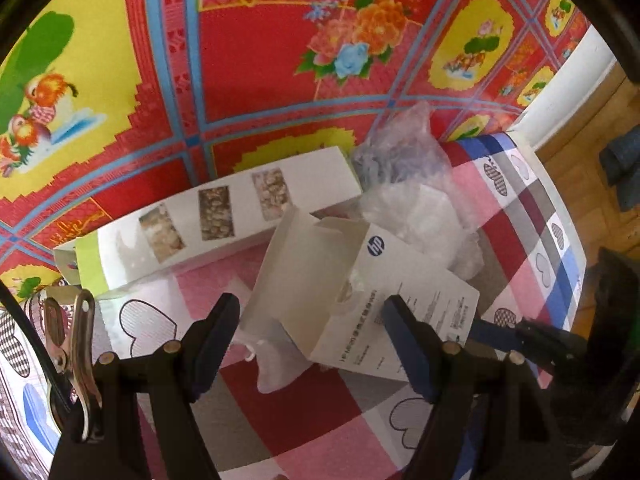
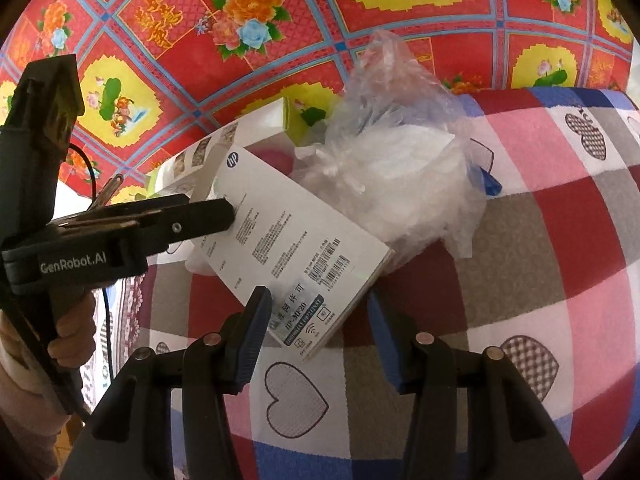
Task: Collect trash
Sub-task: 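Lower the right tool onto the white HP box and push it flat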
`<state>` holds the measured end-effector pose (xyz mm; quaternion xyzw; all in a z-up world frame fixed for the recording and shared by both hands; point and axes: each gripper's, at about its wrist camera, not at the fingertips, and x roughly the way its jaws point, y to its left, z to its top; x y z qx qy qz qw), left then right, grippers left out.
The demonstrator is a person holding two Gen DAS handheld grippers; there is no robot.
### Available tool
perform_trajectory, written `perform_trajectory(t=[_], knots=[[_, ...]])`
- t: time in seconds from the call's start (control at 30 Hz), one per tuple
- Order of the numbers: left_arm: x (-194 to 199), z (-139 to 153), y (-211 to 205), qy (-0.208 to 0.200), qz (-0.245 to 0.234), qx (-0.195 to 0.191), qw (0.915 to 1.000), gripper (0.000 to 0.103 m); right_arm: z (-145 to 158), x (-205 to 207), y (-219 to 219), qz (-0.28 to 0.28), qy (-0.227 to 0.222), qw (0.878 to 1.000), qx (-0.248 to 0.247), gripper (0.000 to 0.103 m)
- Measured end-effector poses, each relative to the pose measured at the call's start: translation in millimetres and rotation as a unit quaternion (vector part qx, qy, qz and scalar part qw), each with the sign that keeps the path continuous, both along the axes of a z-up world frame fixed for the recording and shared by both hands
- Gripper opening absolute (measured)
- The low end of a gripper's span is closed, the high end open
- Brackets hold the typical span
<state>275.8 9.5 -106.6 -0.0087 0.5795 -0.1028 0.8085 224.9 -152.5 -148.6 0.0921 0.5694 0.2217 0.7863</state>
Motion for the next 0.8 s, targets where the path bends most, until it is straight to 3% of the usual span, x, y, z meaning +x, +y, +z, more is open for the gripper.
perform_trajectory(t=[0.33, 0.53, 0.8], knots=[[-19, 5, -23, -0.009, -0.056, 0.021, 0.9982, 0.069, 0, -6, -8, -0.008, -0.008, 1.000, 0.000, 0.054], [-39, 15, -23, -0.013, -0.040, 0.005, 0.9991, 0.068, 9, -19, -11, 0.017, -0.023, 1.000, -0.002, 0.055], [-78, 31, -14, -0.018, -0.007, -0.007, 0.9998, 0.068, 7, -44, -4, 0.064, -0.007, 0.998, -0.002, 0.055]])
